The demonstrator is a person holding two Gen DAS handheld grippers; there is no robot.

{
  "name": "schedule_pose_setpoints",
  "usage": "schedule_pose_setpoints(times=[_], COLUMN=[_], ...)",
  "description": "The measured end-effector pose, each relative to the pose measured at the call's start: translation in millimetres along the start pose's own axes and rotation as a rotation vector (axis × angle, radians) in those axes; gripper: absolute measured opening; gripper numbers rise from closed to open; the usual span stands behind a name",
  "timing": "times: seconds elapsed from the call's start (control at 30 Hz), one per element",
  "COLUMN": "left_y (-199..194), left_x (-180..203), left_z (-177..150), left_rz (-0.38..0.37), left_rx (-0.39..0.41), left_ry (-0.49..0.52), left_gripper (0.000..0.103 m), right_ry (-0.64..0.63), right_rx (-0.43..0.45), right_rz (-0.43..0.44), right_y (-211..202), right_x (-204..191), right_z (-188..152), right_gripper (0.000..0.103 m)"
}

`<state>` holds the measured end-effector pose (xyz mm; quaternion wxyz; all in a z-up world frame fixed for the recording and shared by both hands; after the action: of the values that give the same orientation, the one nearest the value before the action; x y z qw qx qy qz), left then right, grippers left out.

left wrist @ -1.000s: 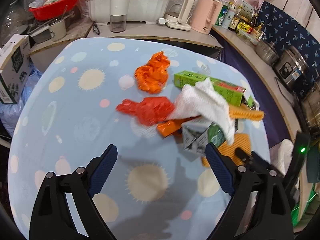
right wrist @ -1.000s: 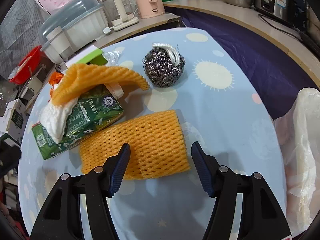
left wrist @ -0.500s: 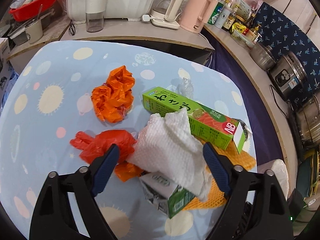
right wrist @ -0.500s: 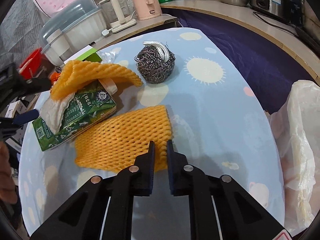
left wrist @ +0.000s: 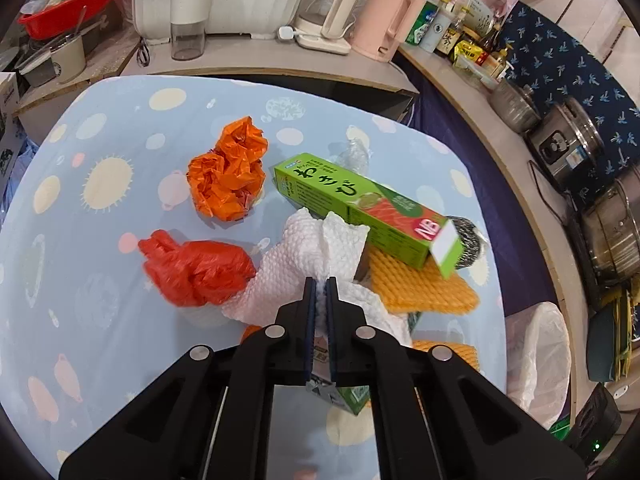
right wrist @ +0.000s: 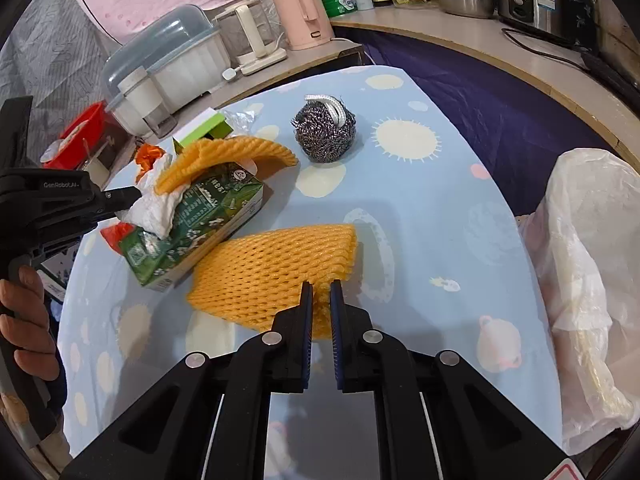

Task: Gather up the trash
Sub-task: 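Grasp the white tissue with the left gripper while the right gripper grasps the orange mesh sleeve, then carry the tissue and orange mesh sleeve over the bin with both grippers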

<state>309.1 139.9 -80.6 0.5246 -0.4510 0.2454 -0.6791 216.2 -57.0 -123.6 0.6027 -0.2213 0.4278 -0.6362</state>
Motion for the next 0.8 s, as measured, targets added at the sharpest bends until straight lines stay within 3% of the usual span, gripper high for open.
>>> schedule_pose_setpoints(times=[0.8], left_y=[-131], left_x=[38], left_z=[-43], left_rz=[-0.082], left_rx=[0.131], left_ry=[0.028], left_gripper=[0.004], right_ry=[0.054], right_rx=[0.201], right_rz=[0.031], right_y=[-130], right_x=[36], right_z=[-17], right_gripper=[0.008])
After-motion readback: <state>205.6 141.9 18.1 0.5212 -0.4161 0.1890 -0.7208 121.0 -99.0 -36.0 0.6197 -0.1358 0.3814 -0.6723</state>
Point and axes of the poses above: each gripper's, at about its wrist camera, not at the fingertips, and y roughly the way its jaws point, x to its right, z to its top, the point moved 3 cm from there along y, roughly the way its jaws point, and after that the axes turned 3 degrees about -z, right-handed, at the moved point
